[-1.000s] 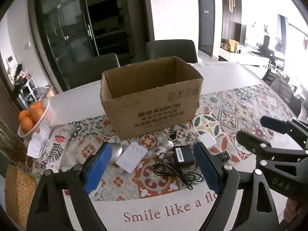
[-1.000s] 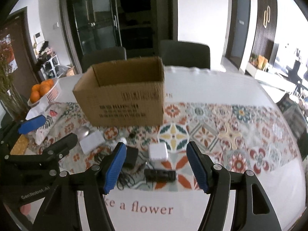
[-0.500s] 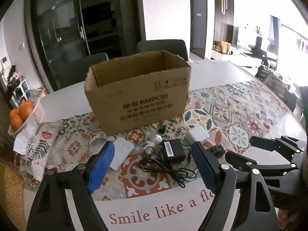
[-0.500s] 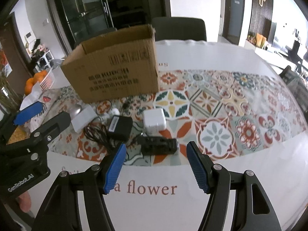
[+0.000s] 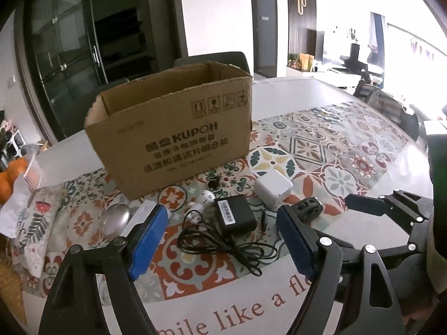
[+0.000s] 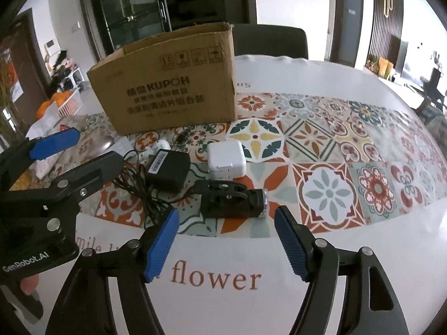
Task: Organize rigid objects
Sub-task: 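Grasp the black rectangular charger with the right tool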
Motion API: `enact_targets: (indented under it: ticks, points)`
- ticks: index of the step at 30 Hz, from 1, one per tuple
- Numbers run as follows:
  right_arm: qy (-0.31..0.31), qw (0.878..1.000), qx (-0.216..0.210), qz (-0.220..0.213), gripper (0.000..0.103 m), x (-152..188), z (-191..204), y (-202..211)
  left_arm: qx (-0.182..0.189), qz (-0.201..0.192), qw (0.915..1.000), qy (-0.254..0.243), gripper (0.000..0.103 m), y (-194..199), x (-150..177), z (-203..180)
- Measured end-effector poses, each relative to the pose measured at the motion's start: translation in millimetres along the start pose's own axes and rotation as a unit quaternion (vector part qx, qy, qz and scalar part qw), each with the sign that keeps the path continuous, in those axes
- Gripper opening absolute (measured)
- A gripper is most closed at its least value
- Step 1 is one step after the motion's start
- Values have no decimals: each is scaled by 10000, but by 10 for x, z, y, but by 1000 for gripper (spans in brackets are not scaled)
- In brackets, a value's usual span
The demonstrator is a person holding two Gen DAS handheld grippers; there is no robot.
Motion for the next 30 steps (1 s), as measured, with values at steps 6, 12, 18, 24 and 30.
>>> enact_targets:
  ticks: [6,12,18,24,30]
  points:
    - [-165,9998,-146,-33,72,27,-22,-157,101,229,9997,60,78,-209,18,-11]
    - [-293,9992,-275,13,72,39,-46,-276,147,563,9977,339,73,-404,37,1]
    - [-278,9993,-241,-24,72,28,-9,-350,320,749,9952,544,71,-567,57,-6]
    - [-272,9994,-56,-186,80,1,-49,-334,430,918,9926,664,69,-691,91,-9]
    - [-295,9994,-118,-113,80,-28,-69,-452,444,1044,9904,794,67,-814,92,31]
Point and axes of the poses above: each gripper's, at about its wrist camera, not at the fingertips, and y roughly against the way its jaws point, z to its left, x to its underside, the point moved 4 cm from there along -y, roughly the way its jaws point, and after that the axes turned 8 degrees about x, right-handed, at the moved point
